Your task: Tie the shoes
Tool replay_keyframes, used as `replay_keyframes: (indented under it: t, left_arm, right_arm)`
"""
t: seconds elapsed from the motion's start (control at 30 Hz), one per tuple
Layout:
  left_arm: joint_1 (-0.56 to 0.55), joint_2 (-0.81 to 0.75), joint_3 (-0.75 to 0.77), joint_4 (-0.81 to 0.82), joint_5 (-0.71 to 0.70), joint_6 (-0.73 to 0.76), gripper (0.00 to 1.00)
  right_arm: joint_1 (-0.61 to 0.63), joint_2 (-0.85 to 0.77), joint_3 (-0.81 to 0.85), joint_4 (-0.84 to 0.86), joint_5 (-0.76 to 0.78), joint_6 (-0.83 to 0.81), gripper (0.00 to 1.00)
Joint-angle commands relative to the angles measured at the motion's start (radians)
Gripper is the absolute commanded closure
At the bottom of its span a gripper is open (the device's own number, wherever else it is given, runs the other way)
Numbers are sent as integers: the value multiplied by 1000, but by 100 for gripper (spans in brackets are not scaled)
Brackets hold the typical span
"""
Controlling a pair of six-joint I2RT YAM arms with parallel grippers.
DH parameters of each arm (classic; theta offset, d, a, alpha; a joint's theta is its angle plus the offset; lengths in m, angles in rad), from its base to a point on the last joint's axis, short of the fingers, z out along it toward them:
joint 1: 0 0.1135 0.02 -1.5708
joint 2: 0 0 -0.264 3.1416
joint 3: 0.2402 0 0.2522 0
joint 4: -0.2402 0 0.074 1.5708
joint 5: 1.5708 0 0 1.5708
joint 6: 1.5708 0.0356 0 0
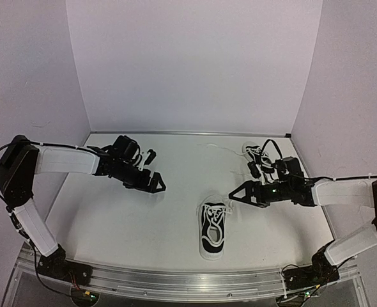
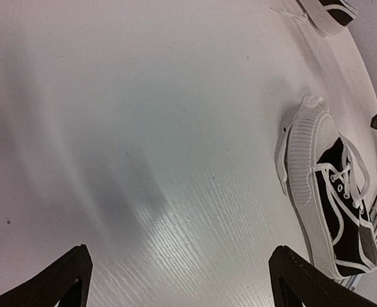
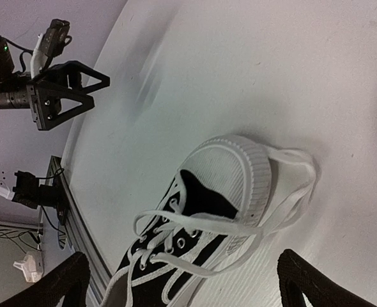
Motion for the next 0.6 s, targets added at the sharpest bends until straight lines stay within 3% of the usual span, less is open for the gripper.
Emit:
replay_keyframes:
  t: [0.0, 0.27, 0.43, 0.57]
  left_arm:
    - [-68, 17, -3, 73, 110, 31, 0]
    - [-191, 146, 27, 275, 278, -52, 1]
    - [-203, 217, 39, 400, 355, -105, 1]
    - [-208, 283, 42, 504, 416, -164, 8]
  right_arm:
    - [38, -21, -36, 11, -24, 63, 2]
    - [109, 106, -68, 181, -61, 152, 2]
    - [168, 213, -83, 292, -68, 206, 5]
    - [198, 296, -85, 393, -70, 247, 8]
